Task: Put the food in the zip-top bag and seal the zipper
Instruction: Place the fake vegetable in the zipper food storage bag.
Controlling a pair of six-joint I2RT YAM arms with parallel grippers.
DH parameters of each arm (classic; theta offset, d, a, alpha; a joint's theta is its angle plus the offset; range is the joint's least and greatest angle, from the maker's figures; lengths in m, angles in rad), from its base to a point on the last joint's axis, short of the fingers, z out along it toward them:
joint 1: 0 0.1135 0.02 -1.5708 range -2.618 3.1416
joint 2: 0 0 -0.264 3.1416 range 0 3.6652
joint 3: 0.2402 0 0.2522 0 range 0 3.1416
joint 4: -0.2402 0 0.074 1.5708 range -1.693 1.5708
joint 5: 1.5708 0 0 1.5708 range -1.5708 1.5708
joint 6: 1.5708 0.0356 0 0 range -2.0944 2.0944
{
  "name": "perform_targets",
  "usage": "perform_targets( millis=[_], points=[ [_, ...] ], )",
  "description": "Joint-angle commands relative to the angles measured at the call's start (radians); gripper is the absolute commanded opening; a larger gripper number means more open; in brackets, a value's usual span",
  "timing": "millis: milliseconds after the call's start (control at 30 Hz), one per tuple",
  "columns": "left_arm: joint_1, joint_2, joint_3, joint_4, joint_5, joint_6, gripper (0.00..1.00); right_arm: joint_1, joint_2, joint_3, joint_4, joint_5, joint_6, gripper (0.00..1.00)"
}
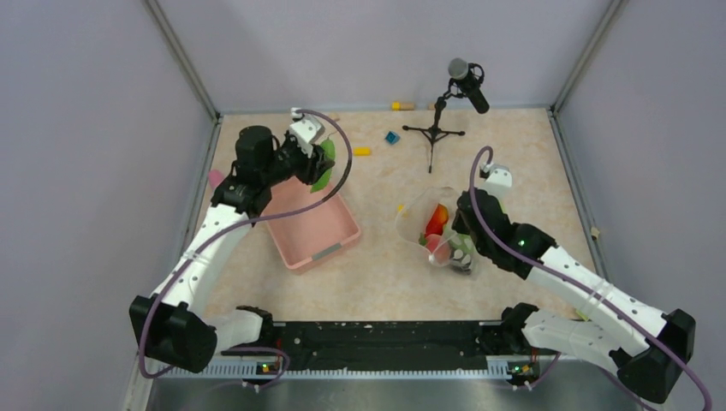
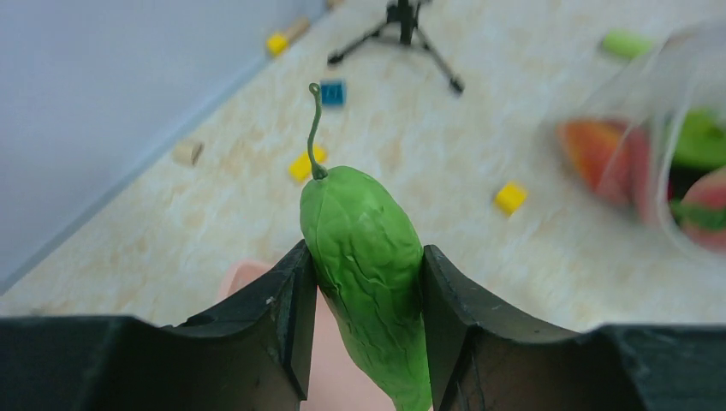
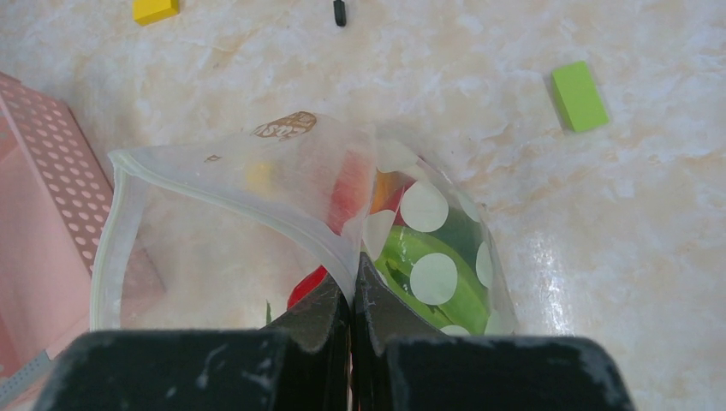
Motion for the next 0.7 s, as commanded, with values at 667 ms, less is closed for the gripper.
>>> perform_targets(
  millis=[667],
  points=[
    [-0.492,-0.164,-0.251,0.827,-0.426,-0.949,0.0,-0.009,-0.164,-0.091,0.028,0.0,0.075,0.0]
  ],
)
